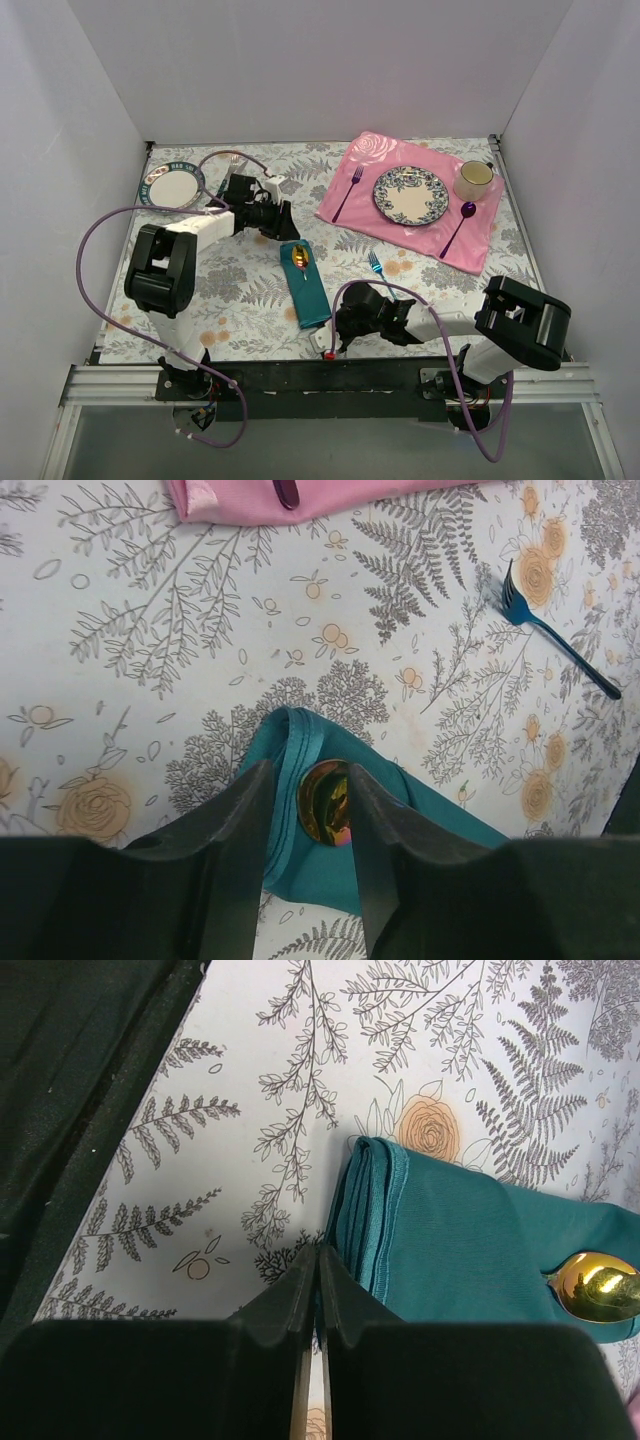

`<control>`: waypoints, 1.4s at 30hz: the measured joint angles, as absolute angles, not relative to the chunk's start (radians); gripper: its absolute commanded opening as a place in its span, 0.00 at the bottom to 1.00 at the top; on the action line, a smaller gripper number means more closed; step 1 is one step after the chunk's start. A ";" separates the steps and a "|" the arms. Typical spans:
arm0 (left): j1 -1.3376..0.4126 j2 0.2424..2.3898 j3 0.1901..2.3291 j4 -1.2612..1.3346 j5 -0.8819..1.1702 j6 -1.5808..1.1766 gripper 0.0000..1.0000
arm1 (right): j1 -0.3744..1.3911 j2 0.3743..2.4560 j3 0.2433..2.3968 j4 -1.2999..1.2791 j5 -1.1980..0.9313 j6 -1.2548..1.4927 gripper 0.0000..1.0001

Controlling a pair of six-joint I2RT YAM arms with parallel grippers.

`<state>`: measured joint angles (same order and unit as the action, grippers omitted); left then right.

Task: Fold the napkin into a case and place the utensils inside
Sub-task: Insert the spoon into the folded napkin, then pick up the fork from the center of the board.

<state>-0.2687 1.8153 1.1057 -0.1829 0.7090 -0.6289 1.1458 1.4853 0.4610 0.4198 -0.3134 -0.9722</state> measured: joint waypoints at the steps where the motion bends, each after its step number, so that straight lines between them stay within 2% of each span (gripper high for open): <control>1: -0.266 1.813 1.113 -0.187 0.699 -0.625 0.40 | 1.146 1.480 0.461 0.411 -0.315 -0.972 0.16; 6: -0.237 1.779 1.151 -0.218 0.667 -0.607 0.51 | 1.146 1.417 0.461 0.315 -0.333 -0.966 0.29; 10: -0.200 1.741 1.221 -0.256 0.670 -0.601 0.59 | 1.146 1.278 0.464 0.152 -0.373 -0.939 0.46; 15: -0.161 1.621 1.249 -0.287 0.673 -0.615 0.70 | 1.135 1.069 0.537 -0.096 -0.334 -0.843 0.55; 18: -0.151 1.535 1.248 -0.282 0.672 -0.651 0.73 | 1.047 1.007 0.585 -0.193 -0.279 -0.759 0.55; 20: -0.150 1.488 1.245 -0.268 0.673 -0.685 0.73 | 0.914 1.007 0.627 -0.263 -0.247 -0.691 0.52; 26: -0.151 1.447 1.225 -0.234 0.672 -0.772 0.74 | 0.595 1.143 0.751 -0.403 -0.175 -0.501 0.50; 34: -0.150 1.448 1.218 -0.226 0.661 -0.813 0.75 | 0.543 1.225 0.745 -0.432 -0.160 -0.325 0.47; 42: -0.150 1.448 1.216 -0.222 0.650 -0.817 0.75 | 0.543 1.410 0.758 -0.419 -0.141 -0.233 0.42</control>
